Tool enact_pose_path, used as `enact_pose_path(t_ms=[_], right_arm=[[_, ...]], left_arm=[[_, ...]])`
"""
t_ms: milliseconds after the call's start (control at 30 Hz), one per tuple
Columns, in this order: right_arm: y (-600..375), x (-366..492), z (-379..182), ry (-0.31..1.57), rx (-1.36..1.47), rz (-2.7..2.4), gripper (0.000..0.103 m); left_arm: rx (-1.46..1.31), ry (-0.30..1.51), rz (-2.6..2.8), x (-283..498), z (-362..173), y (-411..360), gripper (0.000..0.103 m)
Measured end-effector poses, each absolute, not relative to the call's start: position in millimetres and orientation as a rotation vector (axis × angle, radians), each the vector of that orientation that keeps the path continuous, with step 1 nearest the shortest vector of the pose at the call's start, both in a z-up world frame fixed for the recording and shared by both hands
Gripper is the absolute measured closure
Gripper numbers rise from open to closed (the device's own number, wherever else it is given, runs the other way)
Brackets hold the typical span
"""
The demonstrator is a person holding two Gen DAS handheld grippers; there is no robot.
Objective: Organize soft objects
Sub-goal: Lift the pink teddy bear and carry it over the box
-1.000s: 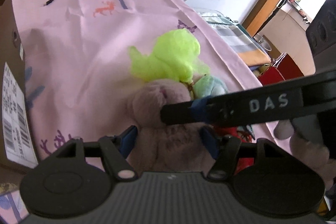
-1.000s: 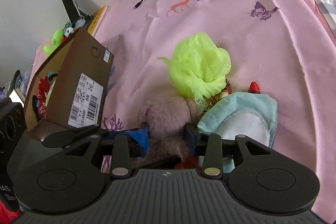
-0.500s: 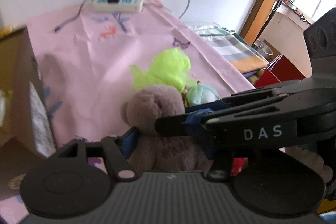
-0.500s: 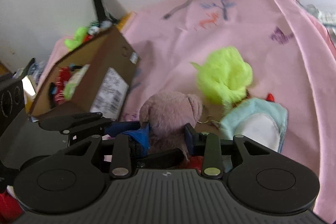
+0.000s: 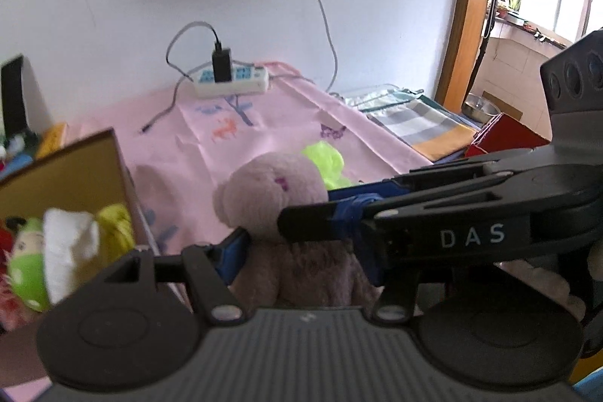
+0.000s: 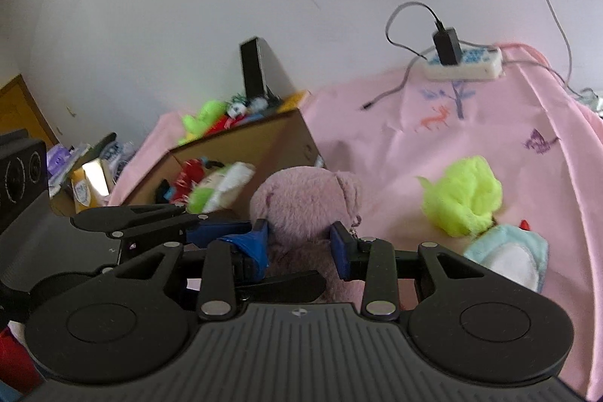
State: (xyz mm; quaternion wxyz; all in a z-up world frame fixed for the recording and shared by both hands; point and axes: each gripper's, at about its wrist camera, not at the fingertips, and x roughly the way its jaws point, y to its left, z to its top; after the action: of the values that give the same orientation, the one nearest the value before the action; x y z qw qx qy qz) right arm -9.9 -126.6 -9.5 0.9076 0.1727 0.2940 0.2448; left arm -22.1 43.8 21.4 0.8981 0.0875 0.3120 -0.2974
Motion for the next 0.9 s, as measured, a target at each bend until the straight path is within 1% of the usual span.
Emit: enact_pose_path(t_ms=[267,500,700,900], right_arm=[[-105,-19,6,0.554,0.370,0.489,0.084],[-77,-3,33,0.500,0.350,0.517,0.084],[-42,30,54,0.484,0.302,0.551,0.084],[-10,73,59,0.513,0.281,0.569,0.084]], left_arm=[[0.182,0.601,-0.623,-33,41,70,0.046],[0.167,0.517,-0.594,-28,66,102,0.046],[0.128,0.476,-0.544,-4,83,139,0.046],[0.073,0.493,-0.509,39,85,174,0.046]])
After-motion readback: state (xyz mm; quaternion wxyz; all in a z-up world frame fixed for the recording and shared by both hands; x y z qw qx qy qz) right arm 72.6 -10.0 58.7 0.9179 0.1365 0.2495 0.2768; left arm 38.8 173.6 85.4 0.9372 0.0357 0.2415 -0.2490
